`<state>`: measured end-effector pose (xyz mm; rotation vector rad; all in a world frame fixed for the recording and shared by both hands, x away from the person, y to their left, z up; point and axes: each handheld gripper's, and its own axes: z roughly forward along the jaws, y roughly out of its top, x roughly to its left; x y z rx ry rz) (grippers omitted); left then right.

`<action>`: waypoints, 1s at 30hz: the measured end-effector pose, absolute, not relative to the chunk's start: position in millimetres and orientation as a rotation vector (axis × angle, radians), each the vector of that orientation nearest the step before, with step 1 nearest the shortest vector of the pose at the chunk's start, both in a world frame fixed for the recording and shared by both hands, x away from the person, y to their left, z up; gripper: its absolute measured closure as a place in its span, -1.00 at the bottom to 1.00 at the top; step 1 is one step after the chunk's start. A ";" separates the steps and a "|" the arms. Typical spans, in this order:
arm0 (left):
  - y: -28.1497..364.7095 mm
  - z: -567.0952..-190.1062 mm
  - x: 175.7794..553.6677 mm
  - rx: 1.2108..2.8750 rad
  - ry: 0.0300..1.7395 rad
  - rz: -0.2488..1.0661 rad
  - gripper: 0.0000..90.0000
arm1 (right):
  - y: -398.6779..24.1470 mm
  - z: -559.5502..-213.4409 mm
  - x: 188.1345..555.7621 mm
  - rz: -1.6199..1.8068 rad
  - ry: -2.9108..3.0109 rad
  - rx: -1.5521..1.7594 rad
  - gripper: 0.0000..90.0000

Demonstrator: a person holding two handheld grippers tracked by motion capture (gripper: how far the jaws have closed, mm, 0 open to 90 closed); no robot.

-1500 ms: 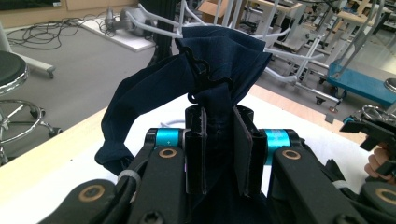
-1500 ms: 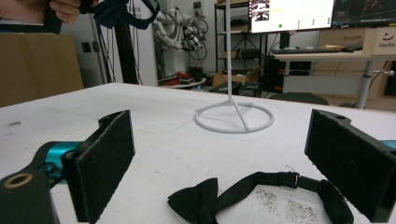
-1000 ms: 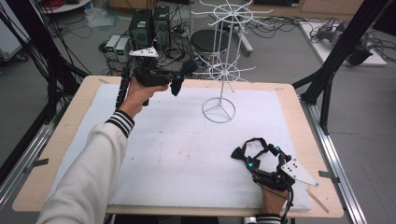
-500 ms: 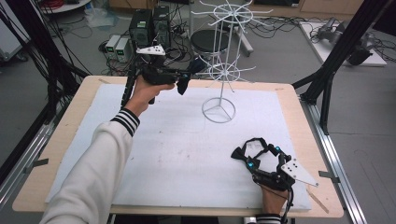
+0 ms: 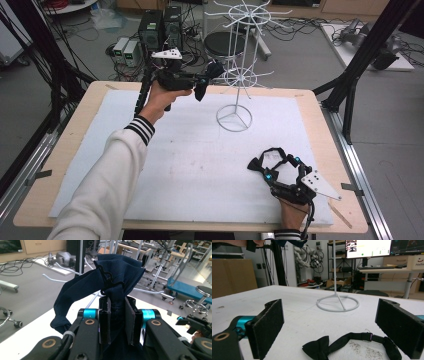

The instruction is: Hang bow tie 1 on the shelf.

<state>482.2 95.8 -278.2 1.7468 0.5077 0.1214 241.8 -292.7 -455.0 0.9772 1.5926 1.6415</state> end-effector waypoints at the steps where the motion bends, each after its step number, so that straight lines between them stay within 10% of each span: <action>1: 95.2 -278.9 482.6 1.751 0.508 0.119 0.69 | -292.7 -455.0 241.8 1.640 1.593 0.976 -0.83; 30: 72.5 -300.9 480.6 1.826 0.498 0.085 0.69 | -292.6 -455.1 241.7 1.639 1.591 0.972 -0.83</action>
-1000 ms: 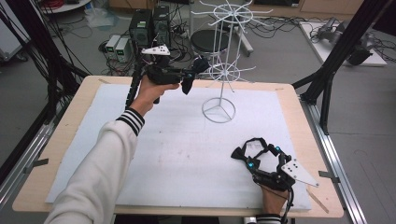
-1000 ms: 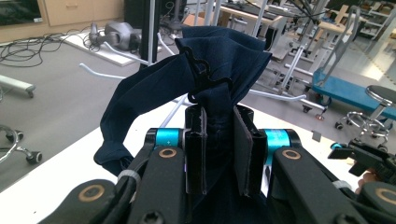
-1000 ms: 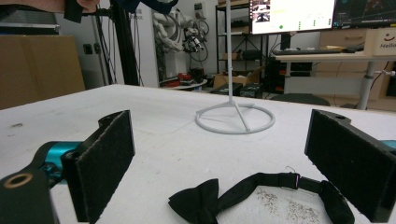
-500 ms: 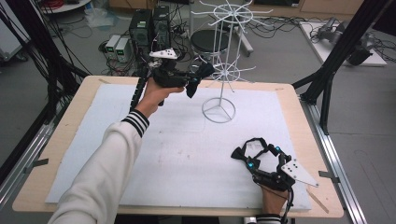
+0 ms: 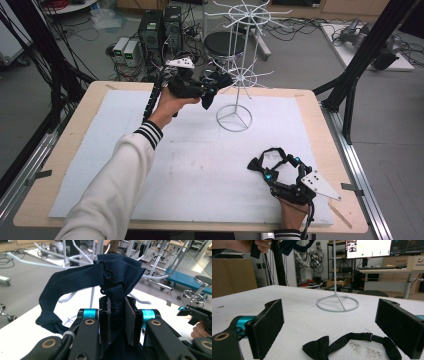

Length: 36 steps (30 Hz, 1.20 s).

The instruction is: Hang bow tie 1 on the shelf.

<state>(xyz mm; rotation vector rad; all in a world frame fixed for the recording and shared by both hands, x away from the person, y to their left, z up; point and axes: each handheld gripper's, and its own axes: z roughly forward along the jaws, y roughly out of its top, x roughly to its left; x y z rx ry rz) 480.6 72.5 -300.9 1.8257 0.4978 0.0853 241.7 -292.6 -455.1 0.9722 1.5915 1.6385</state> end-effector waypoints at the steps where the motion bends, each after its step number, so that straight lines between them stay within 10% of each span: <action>1: 72.3 -302.2 480.8 1.830 0.497 0.087 0.69 | -292.6 -455.1 241.7 1.638 1.591 0.972 -0.83; 16: 74.3 -308.9 481.4 1.852 0.512 0.068 0.63 | -292.5 -455.1 241.7 1.637 1.590 0.971 -0.83; 23: 73.9 -310.9 480.0 1.881 0.529 0.091 -0.27 | -292.3 -455.1 241.9 1.635 1.589 0.965 -0.83; 36: 97.8 -315.2 463.2 1.797 0.488 0.116 -0.71 | -292.1 -455.1 242.4 1.630 1.589 0.968 -0.83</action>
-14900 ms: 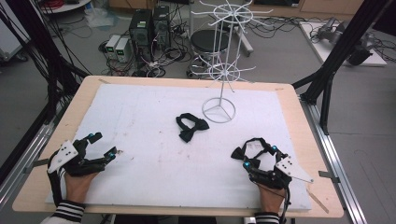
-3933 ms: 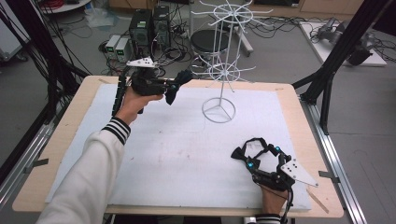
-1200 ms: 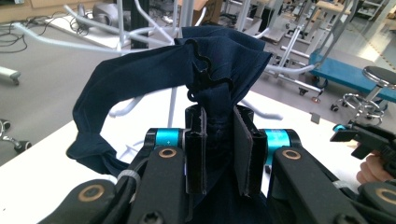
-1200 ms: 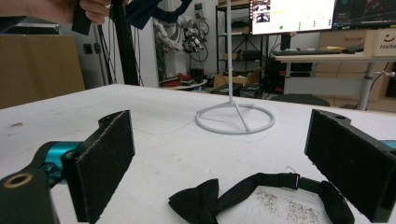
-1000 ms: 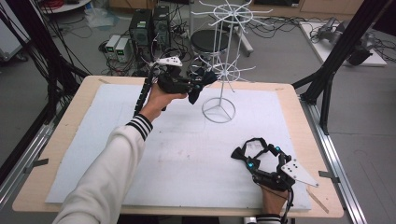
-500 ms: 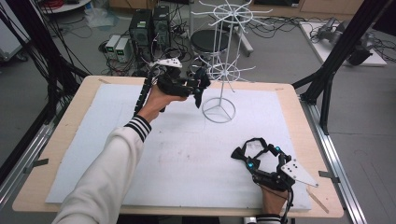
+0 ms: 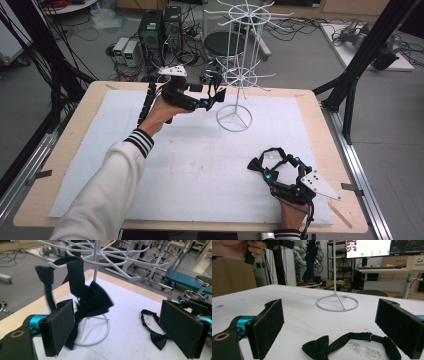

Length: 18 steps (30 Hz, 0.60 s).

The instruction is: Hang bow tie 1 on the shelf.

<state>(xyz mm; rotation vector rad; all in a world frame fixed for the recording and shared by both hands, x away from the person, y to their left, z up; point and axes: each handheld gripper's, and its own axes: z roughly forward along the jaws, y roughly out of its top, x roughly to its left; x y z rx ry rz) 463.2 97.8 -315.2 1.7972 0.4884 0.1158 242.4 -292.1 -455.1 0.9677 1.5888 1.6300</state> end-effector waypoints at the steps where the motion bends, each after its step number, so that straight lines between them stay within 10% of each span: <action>1: 101.5 -314.8 460.0 1.794 0.477 0.124 -0.71 | -292.3 -455.1 242.4 1.629 1.589 0.967 -0.83; 18: 185.1 -324.8 394.1 1.693 0.393 0.267 -0.71 | -291.3 -455.0 241.9 1.619 1.590 0.968 -0.83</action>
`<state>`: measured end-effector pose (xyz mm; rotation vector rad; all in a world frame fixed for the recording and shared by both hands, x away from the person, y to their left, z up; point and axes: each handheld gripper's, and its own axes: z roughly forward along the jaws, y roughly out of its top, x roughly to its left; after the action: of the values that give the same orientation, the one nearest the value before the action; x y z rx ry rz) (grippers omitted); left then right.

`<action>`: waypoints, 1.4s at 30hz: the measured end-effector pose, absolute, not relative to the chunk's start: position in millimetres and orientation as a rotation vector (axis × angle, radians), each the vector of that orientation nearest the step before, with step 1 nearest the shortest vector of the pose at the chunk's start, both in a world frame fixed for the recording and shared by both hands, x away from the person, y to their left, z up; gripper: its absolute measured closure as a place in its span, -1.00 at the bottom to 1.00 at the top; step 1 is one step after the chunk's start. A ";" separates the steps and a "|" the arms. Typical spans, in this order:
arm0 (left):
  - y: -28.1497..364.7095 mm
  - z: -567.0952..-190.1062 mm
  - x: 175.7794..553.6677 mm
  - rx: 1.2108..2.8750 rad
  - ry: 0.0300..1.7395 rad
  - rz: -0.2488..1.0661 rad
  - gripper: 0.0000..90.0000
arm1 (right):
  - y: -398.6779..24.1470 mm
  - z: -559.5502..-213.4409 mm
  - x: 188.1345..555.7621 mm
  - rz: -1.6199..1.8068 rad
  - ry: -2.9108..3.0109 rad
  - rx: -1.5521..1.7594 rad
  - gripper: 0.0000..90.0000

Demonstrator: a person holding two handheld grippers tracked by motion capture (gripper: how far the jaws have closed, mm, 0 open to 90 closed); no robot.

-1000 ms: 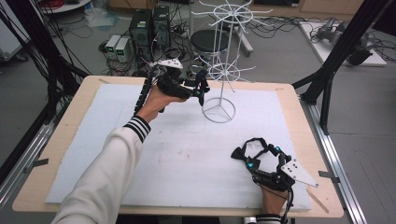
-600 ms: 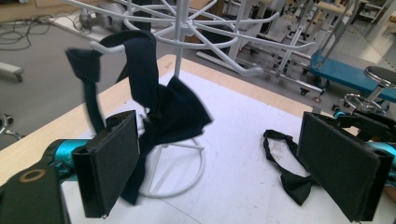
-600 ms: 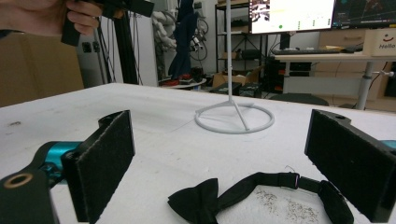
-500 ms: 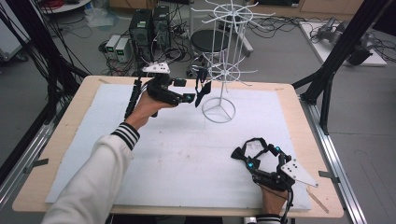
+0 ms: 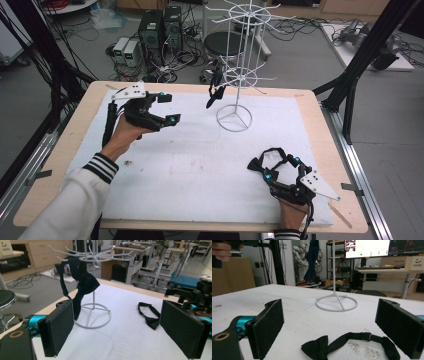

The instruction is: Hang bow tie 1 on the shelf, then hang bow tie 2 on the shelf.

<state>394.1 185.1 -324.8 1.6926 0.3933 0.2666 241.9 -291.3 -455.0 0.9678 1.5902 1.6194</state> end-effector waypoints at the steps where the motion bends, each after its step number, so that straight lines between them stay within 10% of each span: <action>1: 190.4 -326.2 390.8 1.685 0.388 0.271 -0.71 | -291.0 -455.0 241.7 1.621 1.592 0.972 -0.83; 42: 272.1 -397.5 313.5 1.563 0.456 0.469 -0.71 | -291.1 -454.5 242.2 1.612 1.594 0.979 -0.83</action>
<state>313.5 272.1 -397.5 1.5626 0.4558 0.4685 242.2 -291.1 -454.5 0.9792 1.5939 1.6118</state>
